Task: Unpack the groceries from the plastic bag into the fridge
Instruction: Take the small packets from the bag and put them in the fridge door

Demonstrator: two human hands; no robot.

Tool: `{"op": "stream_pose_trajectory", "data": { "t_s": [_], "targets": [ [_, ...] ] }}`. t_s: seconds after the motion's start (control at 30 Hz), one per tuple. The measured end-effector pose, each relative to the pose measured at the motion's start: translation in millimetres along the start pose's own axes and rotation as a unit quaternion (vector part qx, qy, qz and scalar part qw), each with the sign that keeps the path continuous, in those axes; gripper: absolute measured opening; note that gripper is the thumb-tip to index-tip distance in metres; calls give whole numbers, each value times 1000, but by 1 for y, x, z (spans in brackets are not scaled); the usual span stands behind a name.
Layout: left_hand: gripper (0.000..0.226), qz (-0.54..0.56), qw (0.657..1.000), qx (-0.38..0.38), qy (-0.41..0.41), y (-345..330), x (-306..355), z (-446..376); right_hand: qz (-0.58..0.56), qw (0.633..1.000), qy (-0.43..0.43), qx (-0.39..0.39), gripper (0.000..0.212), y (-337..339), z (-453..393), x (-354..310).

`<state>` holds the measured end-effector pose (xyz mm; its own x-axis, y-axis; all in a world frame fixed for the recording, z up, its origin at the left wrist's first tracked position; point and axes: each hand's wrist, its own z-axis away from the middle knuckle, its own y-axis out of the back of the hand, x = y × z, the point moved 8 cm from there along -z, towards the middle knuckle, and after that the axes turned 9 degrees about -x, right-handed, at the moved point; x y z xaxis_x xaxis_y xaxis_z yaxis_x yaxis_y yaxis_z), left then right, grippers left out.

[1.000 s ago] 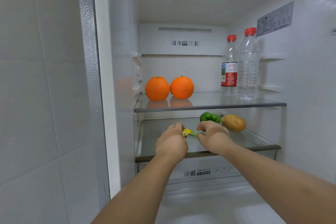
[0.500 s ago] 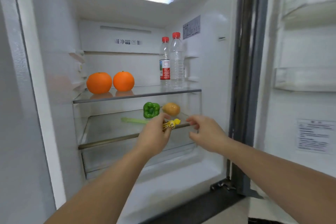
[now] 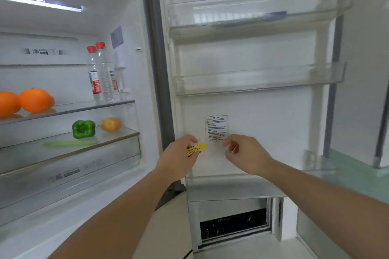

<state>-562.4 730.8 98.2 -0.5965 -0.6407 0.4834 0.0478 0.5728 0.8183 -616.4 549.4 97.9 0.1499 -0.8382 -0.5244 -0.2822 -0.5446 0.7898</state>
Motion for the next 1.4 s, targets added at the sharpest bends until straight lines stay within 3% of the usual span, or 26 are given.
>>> {"op": "stream_pose_trajectory", "data": {
  "t_s": [0.27, 0.5, 0.77, 1.0, 1.2, 1.4],
  "targets": [
    [30, -44, 988, -147, -16, -78, 19, -48, 14, 995, -96, -20, 18, 18, 17, 73],
    [34, -145, 945, -290, -30, -116, 4, -73, 16, 993, -113, -36, 18, -1, -10, 82],
    [31, -203, 916, -342, -47, -135, -19, -89, 64, 989, -122, -56, 19, -20, -31, 78],
    [31, -176, 922, -341, -58, -140, -28, -98, 74, 986, -144, -49, 17, -25, -32, 82],
    [23, -82, 964, -234, -101, -115, -4, -113, 101, 980, -167, -26, 14, -14, -21, 84],
    [30, -99, 968, -181, -144, -101, 49, -93, 187, 955, -231, 16, 20, 37, 35, 71]
  ]
}}
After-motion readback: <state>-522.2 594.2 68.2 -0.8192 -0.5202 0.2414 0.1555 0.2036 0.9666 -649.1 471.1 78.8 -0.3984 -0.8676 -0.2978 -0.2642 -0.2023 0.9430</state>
